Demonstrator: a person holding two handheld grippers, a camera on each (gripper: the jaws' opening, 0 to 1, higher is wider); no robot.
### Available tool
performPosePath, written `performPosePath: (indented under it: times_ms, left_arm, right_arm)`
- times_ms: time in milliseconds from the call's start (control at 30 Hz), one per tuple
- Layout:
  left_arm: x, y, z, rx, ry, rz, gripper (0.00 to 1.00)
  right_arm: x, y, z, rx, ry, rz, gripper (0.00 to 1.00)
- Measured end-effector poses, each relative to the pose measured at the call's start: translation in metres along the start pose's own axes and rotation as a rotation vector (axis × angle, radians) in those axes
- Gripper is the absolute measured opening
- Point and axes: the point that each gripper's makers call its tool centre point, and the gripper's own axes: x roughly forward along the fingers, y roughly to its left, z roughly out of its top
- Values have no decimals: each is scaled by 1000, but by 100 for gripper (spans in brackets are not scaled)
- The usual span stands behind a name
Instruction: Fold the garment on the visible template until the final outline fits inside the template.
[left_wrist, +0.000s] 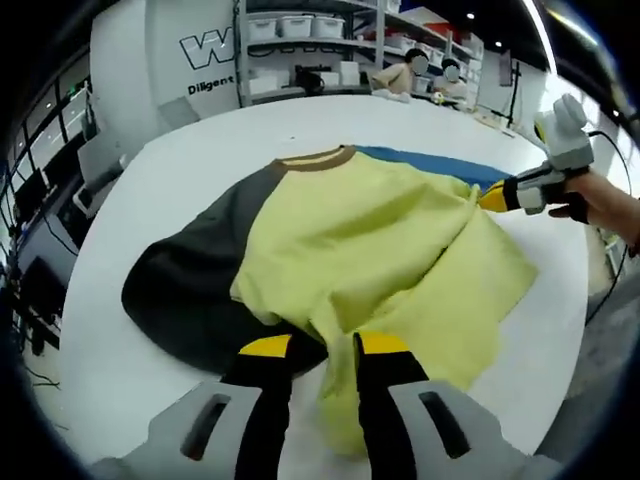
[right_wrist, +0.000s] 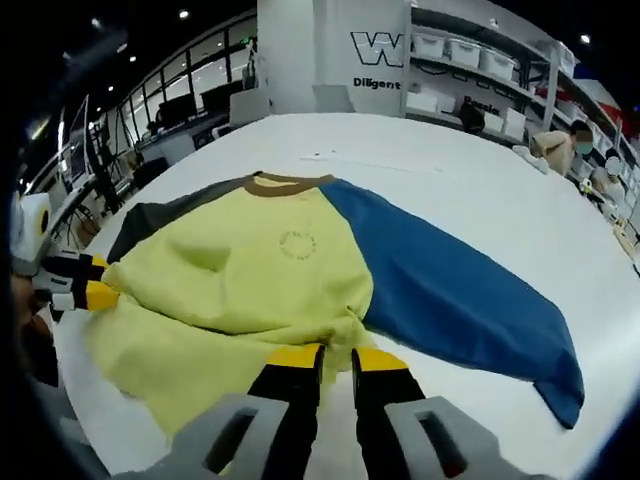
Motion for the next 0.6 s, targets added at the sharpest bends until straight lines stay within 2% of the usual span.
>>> performPosePath:
  times_ms: [67, 133, 300, 333, 433, 533, 600]
  left_arm:
    - [-5, -3, 0, -33, -17, -40, 29]
    - [-11, -5, -1, -32, -25, -52, 33]
    - [-21, -11, -3, -5, -38, -78, 44]
    - [-27, -15, -5, 7, -42, -92, 46]
    - [-32, -19, -11, 50, -32, -98, 50]
    - [-35, -20, -20, 92, -13, -90, 49]
    - [-36, -20, -23, 91, -5, -90, 48]
  right_arm:
    - [-6, 4, 2, 22, -17, 29, 18]
    - [-10, 10, 2, 62, -25, 60, 26]
    - [-20, 19, -1, 75, -22, 97, 42]
    - [-25, 27, -5, 71, -13, 122, 44]
    - [-32, 37, -13, 50, 10, 151, 48]
    - [-36, 43, -21, 32, 28, 165, 49]
    - [-38, 45, -26, 30, 40, 170, 49]
